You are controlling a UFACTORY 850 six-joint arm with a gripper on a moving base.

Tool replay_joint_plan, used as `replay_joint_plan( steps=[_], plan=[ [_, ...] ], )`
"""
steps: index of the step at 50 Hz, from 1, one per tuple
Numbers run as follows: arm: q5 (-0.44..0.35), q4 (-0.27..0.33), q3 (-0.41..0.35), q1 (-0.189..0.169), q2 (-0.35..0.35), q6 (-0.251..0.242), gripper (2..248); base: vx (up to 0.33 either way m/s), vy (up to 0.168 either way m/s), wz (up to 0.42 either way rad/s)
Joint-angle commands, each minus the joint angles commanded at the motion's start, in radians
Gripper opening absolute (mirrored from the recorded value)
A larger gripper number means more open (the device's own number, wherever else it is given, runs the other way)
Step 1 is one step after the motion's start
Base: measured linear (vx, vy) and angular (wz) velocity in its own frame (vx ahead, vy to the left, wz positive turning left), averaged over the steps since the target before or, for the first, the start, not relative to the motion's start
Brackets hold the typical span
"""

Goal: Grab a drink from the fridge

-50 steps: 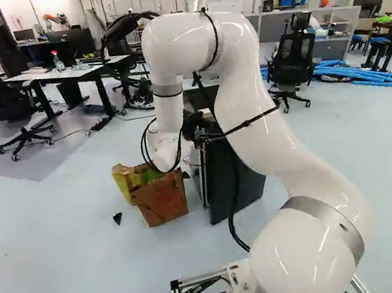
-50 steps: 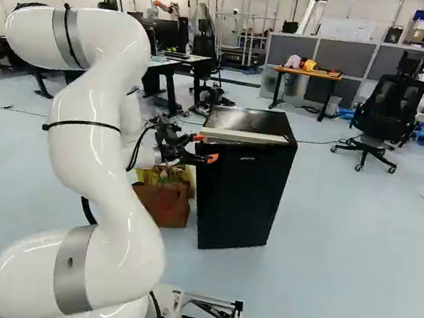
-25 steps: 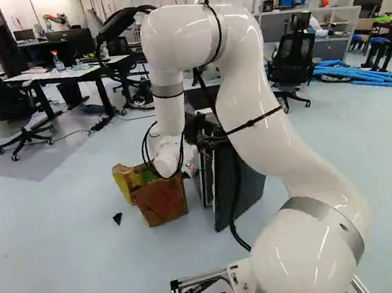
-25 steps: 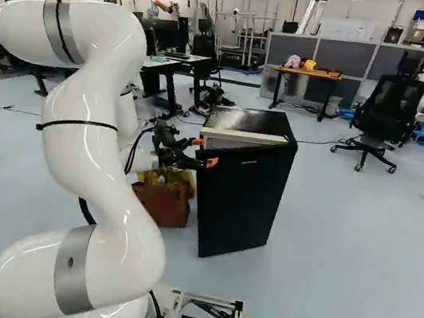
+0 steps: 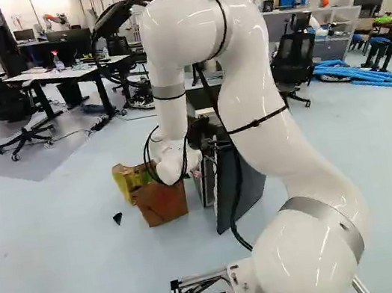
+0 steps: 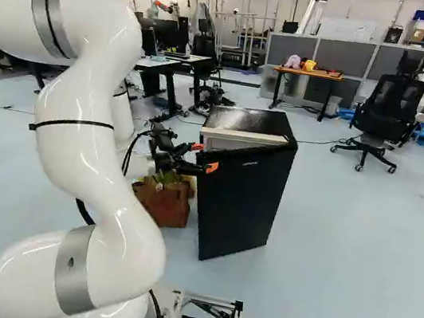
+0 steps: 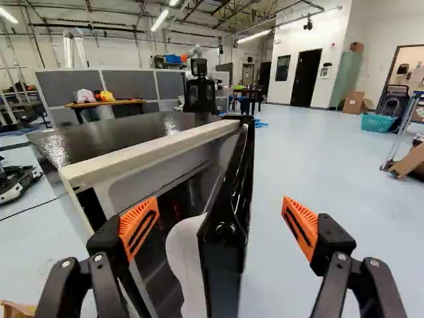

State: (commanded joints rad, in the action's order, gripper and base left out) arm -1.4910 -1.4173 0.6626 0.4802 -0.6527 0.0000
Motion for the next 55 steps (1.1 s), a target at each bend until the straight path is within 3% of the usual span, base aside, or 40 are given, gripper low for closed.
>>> replay_joint_plan(
  steps=[55],
  plan=[
    [-0.030, -0.148, -0.223, 0.028, 0.085, 0.000, 247, 0.000, 0.000, 0.000]
  ],
)
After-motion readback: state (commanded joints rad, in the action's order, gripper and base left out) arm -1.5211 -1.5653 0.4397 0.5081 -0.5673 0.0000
